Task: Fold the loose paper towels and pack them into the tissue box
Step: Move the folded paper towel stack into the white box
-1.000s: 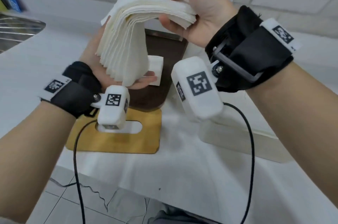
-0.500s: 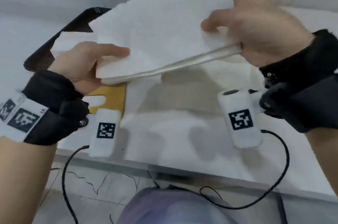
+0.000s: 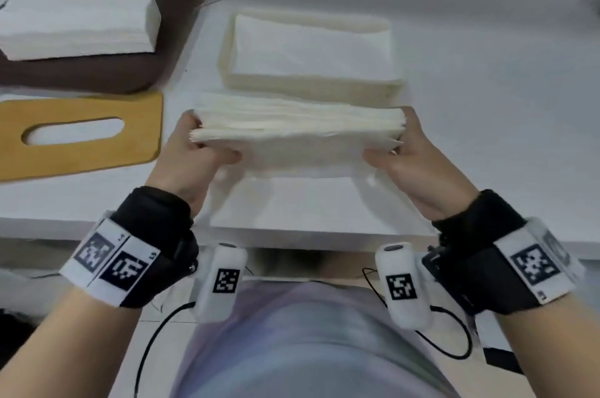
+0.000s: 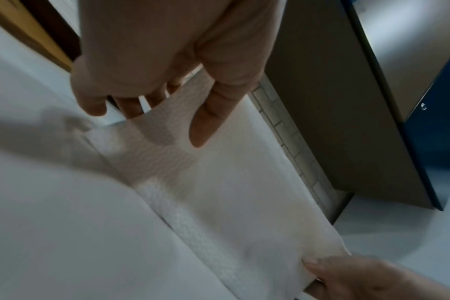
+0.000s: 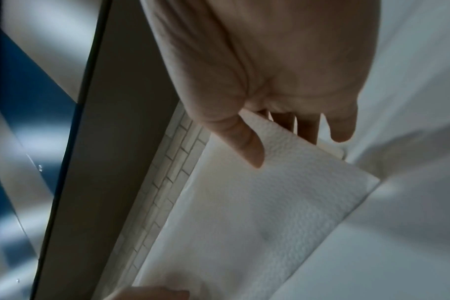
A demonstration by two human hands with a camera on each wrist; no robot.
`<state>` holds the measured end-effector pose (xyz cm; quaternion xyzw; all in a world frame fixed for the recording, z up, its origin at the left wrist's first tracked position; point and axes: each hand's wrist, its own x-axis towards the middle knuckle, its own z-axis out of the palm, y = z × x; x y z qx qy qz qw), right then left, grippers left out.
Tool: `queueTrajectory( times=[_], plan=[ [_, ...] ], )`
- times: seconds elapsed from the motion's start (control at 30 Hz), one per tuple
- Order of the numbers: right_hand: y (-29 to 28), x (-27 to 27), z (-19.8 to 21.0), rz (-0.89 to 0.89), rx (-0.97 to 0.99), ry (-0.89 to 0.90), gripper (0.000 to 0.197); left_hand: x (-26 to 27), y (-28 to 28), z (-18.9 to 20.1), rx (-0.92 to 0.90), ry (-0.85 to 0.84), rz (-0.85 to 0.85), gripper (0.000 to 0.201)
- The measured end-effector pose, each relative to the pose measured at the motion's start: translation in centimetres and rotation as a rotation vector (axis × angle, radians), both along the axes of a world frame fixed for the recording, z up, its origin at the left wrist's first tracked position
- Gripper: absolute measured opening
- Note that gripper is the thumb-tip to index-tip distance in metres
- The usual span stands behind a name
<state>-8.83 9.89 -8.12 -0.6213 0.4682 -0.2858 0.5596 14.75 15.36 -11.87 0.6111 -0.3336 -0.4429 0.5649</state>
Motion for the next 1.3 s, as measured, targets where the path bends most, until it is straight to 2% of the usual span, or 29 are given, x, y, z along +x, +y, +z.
queueTrajectory(
  times=[0.07,0.13,0.17,0.23,0.3,0.37,0.47,0.53,0.6,0.63,0.7,0.77,0.8,0.87,0.9,1.0,1.07,1.13,1.17,1.23,1.3],
  plan=[
    [-0.1,0.1,-0.3,-0.035,-0.064,0.027,0.045,-0.3,-0.2,-0.4,-0.001,-0.012,-0.018,0.047],
    [-0.2,0.4,-0.2,-0.068,-0.267,0.147,0.045,-1.0,-0.5,-0.3,-0.012,-0.036,-0.030,0.048],
    [-0.2,0.6,0.0,-0.083,-0.399,0.245,0.047,-1.2,-0.6,-0.2,-0.026,-0.077,-0.030,0.047],
    [-0.1,1.1,0.8,-0.064,-0.701,0.551,0.053,-1.8,-0.7,0.2,-0.060,-0.149,-0.040,0.054],
    [-0.2,1.9,1.6,0.085,-0.912,0.852,0.054,-2.4,-0.7,0.3,-0.092,-0.157,-0.041,0.059],
    [-0.3,3.3,2.6,0.273,-0.930,1.014,0.049,-2.8,-0.9,0.2,-0.102,-0.149,-0.036,0.057],
    [-0.8,5.2,2.8,0.413,-0.982,1.077,0.039,-2.9,-1.3,-0.4,-0.122,-0.117,0.023,0.039],
    [-1.2,6.0,2.9,0.427,-1.019,1.119,0.038,-2.6,-1.4,-0.8,-0.122,-0.090,0.057,0.050],
    [-1.5,6.3,2.9,0.359,-1.112,1.135,0.040,-2.2,-1.5,-1.3,-0.093,-0.134,0.069,0.046],
    [-1.7,6.3,2.8,0.298,-1.185,1.085,0.038,-2.1,-1.5,-1.3,-0.068,-0.178,0.057,0.047],
    [-1.5,6.3,2.5,0.296,-1.260,0.997,0.029,-2.0,-1.6,-1.5,-0.023,-0.328,0.060,0.045],
    [-1.2,6.2,1.5,0.363,-1.254,0.963,0.035,-2.1,-1.6,-1.7,0.018,-0.572,0.039,0.039],
    [-1.0,6.2,1.5,0.402,-1.210,0.951,0.038,-2.1,-1.6,-1.6,0.056,-0.679,0.013,0.042],
    [-0.9,6.1,1.2,0.439,-1.142,0.909,0.050,-2.1,-1.8,-1.7,0.091,-0.747,0.002,0.039],
    [-0.9,6.1,1.4,0.443,-1.131,0.894,0.053,-2.1,-1.9,-1.5,0.068,-0.712,0.020,0.034],
    [-1.2,6.3,1.8,0.433,-1.081,0.907,0.048,-2.3,-2.1,-1.2,-0.019,-0.578,0.070,0.039],
    [-1.4,6.5,1.8,0.436,-1.062,0.977,0.044,-2.4,-2.4,-1.2,-0.026,-0.593,0.056,0.030],
    [-1.5,6.6,1.5,0.459,-1.013,1.038,0.043,-2.6,-2.6,-1.2,-0.035,-0.537,0.063,0.022],
    [-1.5,6.6,1.4,0.476,-0.974,1.053,0.044,-2.7,-2.6,-1.1,-0.057,-0.467,0.067,0.025],
    [-1.5,6.5,1.6,0.471,-0.947,1.052,0.042,-2.9,-2.4,-0.8,-0.102,-0.322,0.093,0.044],
    [-1.6,6.5,1.9,0.479,-0.926,1.051,0.038,-3.1,-2.3,-0.8,-0.124,-0.220,0.117,0.045]
  ],
)
